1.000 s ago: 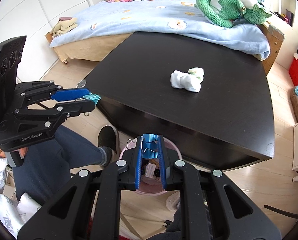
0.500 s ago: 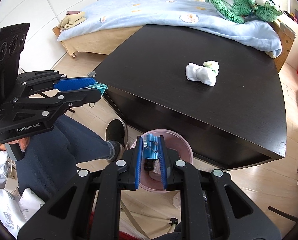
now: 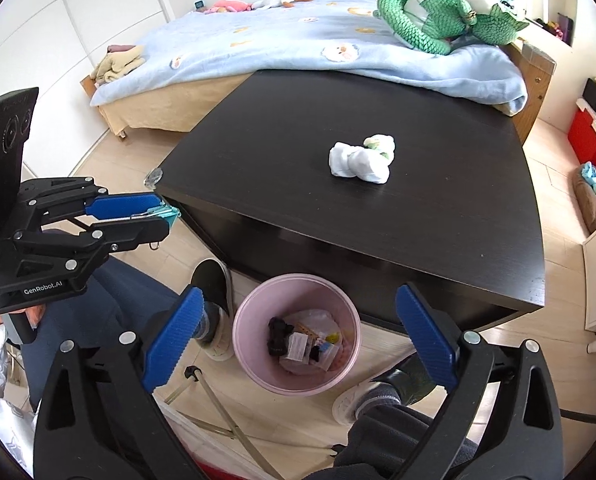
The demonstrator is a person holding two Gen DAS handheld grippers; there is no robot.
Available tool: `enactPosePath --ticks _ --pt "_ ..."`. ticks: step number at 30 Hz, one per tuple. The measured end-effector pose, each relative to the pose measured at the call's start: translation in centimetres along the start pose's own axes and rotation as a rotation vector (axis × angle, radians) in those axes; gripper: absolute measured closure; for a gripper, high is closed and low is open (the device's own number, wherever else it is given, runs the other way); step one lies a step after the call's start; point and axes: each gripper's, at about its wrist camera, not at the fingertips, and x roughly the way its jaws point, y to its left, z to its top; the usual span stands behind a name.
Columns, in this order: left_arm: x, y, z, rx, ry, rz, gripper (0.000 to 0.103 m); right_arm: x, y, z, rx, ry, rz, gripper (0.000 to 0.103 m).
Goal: Collect trash
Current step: 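Open the right tool to drop the blue clip into the wastebasket, then open the left tool to drop the teal clip into the wastebasket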
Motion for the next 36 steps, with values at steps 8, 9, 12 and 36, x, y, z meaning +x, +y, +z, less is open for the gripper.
enactPosePath --ticks 8,9,12,36 --pt "-0.2 -0.9 0.2 0.027 -0.005 -0.021 0.076 -1.1 -0.6 0.0 0.036 -0.018 -0.019 0.007" --pt "-0.2 -1.0 0.2 0.031 -0.003 -0.023 0.076 -1.2 -0.7 0.0 0.043 -0.02 -0.022 0.007" --pt "-0.1 -1.6 0.3 0.048 0.002 -0.034 0.076 -1.6 -1.0 0.0 0.051 -0.028 -0.041 0.007" --pt "1.8 -3.0 0.2 0.058 0.047 -0.104 0.026 -2.8 -3.0 -0.5 0.104 -0.052 -0.067 0.007"
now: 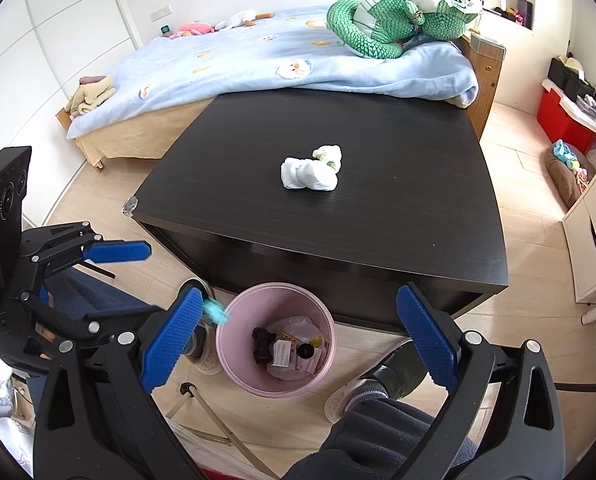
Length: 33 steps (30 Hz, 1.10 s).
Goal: Collect trash
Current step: 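Open the left tool to drop the teal clip into the wastebasket, then move the left tool toward the white sock bundle on the table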
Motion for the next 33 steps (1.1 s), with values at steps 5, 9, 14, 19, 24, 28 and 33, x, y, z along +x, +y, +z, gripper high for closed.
enactPosePath --ticks 5,9,14,19,24,28,33 --pt "-0.3 0.9 0.1 -0.057 -0.033 0.03 0.01 0.0 -0.2 -0.1 0.007 -0.005 0.004 0.006" --pt "-0.7 1.6 0.3 -0.083 -0.053 0.064 0.008 0.1 -0.4 -0.1 0.013 -0.012 0.006 0.004" --pt "-0.8 2.4 0.8 -0.113 -0.068 0.083 0.008 0.2 -0.6 0.3 0.019 -0.017 0.009 0.004" --pt "-0.3 3.4 1.8 -0.138 -0.073 0.081 0.008 0.3 -1.1 0.9 0.024 -0.019 0.001 0.003" --pt "0.6 4.0 3.6 -0.149 -0.08 0.075 0.008 0.7 -2.0 2.0 0.031 -0.02 -0.009 0.003" --pt "1.7 4.4 5.2 -0.152 -0.081 0.075 0.008 1.4 -3.0 3.1 0.045 -0.009 -0.01 0.003" --pt "3.4 5.0 7.3 -0.148 -0.072 0.085 0.008 2.5 -4.4 4.1 0.056 0.009 -0.026 0.003"
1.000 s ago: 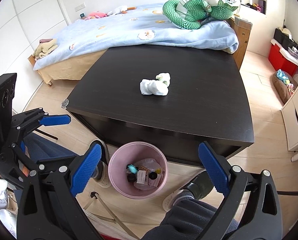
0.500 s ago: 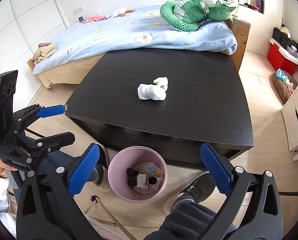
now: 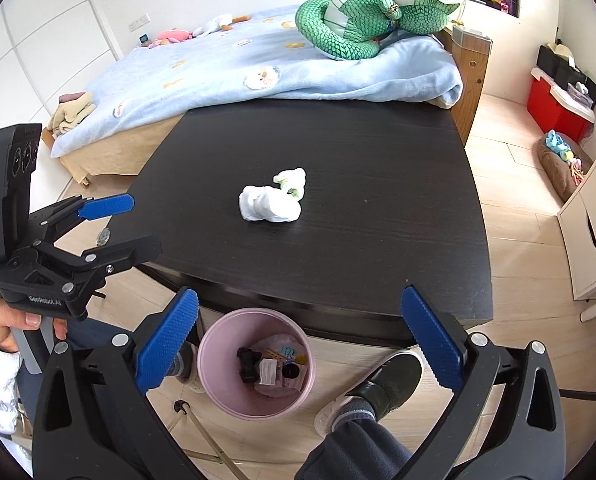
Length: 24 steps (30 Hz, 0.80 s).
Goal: Collect trash
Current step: 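Move the left tool toward the white sock bundle on the table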
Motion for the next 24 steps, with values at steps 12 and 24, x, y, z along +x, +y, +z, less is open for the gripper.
enactPosePath --ticks 12,24 --pt "6.6 0.4 3.4 -0.02 0.086 0.009 0.008 1.8 -1.8 0.6 0.027 0.031 -0.009 0.003" --pt "13.2 1.6 3.7 -0.079 0.184 0.037 0.008 1.5 -2.0 1.1 0.022 0.026 -0.009 0.003"
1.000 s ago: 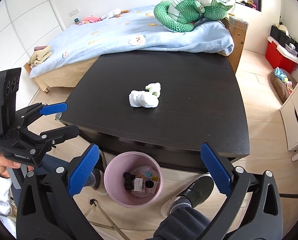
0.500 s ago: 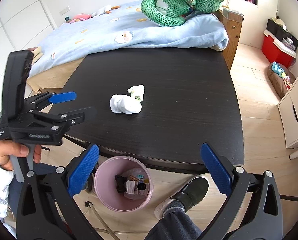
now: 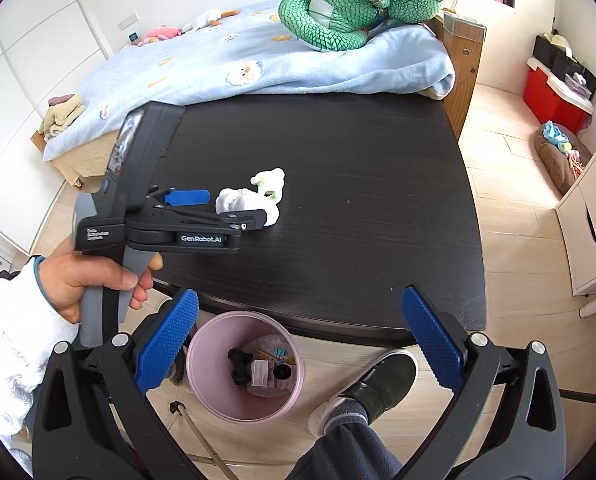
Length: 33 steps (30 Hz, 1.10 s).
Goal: Collect trash
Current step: 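Move the left tool toward the white sock bundle on the table, then grasp the white sock bundle with the left tool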
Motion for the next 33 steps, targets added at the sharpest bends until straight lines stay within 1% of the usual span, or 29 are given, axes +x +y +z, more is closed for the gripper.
enactPosePath --ticks 3,6,8,9,10,11,12,15,18,25,33 --pt "0.3 0.2 0.0 -0.006 -0.004 0.008 0.008 0.1 -0.2 0.0 0.001 0.004 -0.003 0.003" --pt "0.5 0.4 0.3 -0.01 -0.008 0.001 0.008 0.2 -0.2 0.0 0.0 0.008 -0.002 0.003" --pt "0.6 0.4 0.2 -0.005 -0.002 -0.006 0.02 0.3 -0.2 0.0 0.0 0.011 -0.002 0.003" --pt "0.8 0.2 0.2 0.003 0.013 -0.005 0.032 0.4 -0.3 0.0 0.002 0.011 -0.002 0.003" --pt "0.7 0.0 0.1 0.016 0.009 0.009 0.038 0.4 -0.3 0.0 0.002 0.012 -0.003 0.003" --pt "0.7 0.0 0.1 0.02 0.014 0.006 0.041 0.5 -0.2 0.0 0.001 0.013 -0.004 0.003" --pt "0.5 0.0 0.0 0.022 0.016 0.0 0.047 0.5 -0.2 0.0 0.001 0.014 -0.003 0.003" --pt "0.0 0.0 -0.2 0.037 0.01 0.0 0.054 0.7 -0.1 0.1 -0.002 0.015 -0.002 0.003" --pt "-0.4 0.0 -0.3 0.054 0.007 0.0 0.056 0.9 0.1 0.4 -0.006 0.016 0.001 0.003" --pt "-2.4 0.5 -0.5 0.072 -0.025 0.012 0.056 1.6 0.5 1.3 -0.008 0.02 0.012 0.003" --pt "-4.3 1.8 -0.7 0.085 -0.045 0.04 0.056 3.0 1.3 3.4 -0.018 0.027 0.02 0.003"
